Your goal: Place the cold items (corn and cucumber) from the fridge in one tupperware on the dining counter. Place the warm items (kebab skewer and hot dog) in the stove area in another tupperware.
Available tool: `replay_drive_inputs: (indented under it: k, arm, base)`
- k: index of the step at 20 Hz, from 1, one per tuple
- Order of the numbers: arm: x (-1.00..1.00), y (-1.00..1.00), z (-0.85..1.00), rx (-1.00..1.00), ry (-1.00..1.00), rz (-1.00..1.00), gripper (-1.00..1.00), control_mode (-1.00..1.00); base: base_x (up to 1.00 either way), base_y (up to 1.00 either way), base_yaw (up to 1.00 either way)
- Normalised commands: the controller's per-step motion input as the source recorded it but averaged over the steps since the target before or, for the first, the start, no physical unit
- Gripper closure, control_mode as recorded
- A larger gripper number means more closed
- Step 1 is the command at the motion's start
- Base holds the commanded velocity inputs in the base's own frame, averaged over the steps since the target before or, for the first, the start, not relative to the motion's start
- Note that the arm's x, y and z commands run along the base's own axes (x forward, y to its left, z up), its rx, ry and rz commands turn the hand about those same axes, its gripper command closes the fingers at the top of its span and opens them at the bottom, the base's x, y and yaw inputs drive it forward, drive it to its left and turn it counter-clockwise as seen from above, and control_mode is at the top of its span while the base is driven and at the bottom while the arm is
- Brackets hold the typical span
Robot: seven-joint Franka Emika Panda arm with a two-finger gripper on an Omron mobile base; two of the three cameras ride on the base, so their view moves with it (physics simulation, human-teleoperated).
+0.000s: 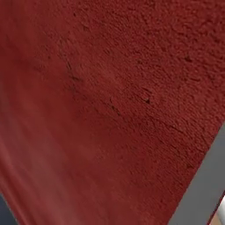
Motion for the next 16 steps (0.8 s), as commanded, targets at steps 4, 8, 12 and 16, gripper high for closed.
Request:
replay_drive_inputs:
  k: [4,8,12,16]
  arm:
    - [0.0,0.0,0.0,0.0,0.0,0.0,1.0,1.0]
    - [0.0,0.0,0.0,0.0,0.0,0.0,1.0,1.0]
    - [0.0,0.0,0.0,0.0,0.0,0.0,1.0,1.0]
    - [0.0,0.0,0.0,0.0,0.0,0.0,1.0,1.0]
  base:
    - [0.64,0.32,0.43]
    - [0.72,0.02,0.39]
    - [0.83,-0.01,0.31]
    - [0.98,-0.11,0.16]
